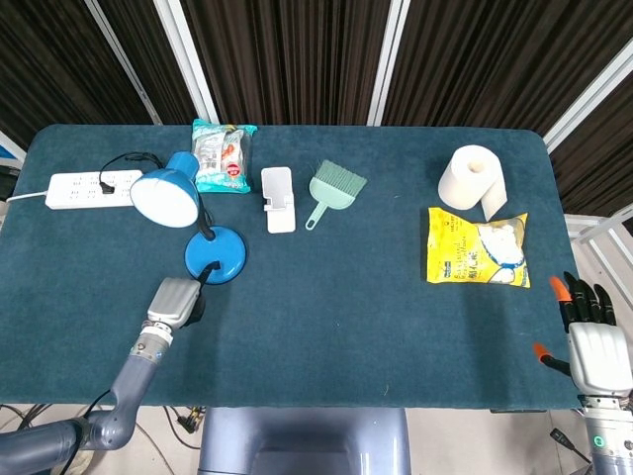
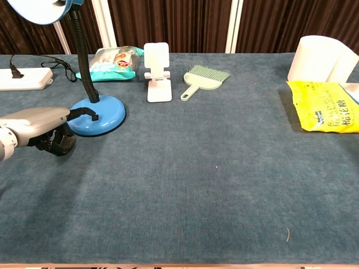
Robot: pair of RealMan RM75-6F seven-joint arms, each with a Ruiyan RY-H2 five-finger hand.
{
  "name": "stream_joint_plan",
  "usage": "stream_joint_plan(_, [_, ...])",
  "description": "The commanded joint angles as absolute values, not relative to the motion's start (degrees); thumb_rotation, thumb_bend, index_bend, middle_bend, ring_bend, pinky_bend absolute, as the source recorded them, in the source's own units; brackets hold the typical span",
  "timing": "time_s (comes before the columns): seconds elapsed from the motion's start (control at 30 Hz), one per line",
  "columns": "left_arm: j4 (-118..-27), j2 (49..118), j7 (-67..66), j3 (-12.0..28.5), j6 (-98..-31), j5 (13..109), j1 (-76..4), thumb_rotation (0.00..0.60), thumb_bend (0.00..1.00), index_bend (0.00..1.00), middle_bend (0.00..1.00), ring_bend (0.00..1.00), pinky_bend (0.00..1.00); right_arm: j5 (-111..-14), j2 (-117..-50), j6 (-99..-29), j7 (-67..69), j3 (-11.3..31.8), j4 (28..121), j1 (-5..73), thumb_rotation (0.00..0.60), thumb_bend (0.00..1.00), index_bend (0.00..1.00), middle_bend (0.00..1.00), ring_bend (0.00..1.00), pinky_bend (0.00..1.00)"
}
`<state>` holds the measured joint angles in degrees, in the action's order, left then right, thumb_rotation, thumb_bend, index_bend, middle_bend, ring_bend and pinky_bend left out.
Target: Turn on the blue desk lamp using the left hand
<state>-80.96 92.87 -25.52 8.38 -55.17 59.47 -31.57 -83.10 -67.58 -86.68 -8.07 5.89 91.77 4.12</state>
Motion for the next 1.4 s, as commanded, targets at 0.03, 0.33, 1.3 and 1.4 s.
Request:
stream_joint_plan(0.03, [-80.9,92.9,-25.5,8.0,-55.2,59.5,-31.7,0.6,0.62,0.05,0.75,0.65,0.74,-82.9,-67.8,-86.5,-8.3,5.9,91.8,4.2,0.6,0.25,0.06,0.02,0.04,0.04])
stream_joint_plan(0.33, [-80.1,93.4,-26.0,7.2,-55.4,58.8,-32.3,0.6,0.62,0.09,0.74,0.65,0.74,-82.7,-68.1,-86.6,-8.6,6.1,91.7,4.2,0.6,0.25,0.06,0.02,0.04,0.04])
stream_joint_plan(1.3, [-78.7,94.5,-36.8,3.9,-59.4,56.3,-33.2,0.6,0.62,0.61,0.75,0.65,0.74,-82.7,-68.3,-86.6,-8.3,6.4,92.0,4.4,0.6,0.25,0.06,0.02,0.04,0.04])
stream_joint_plan(1.4, [-78.3,94.6,-37.8,3.6,-59.2,56.0,-33.4,0.6,0.61,0.62,0.75,0.65,0.74,-82.7,-68.4,-86.7,-8.2,6.4,92.1,4.4,0.6,0.25,0.06,0.02,0.04,0.04])
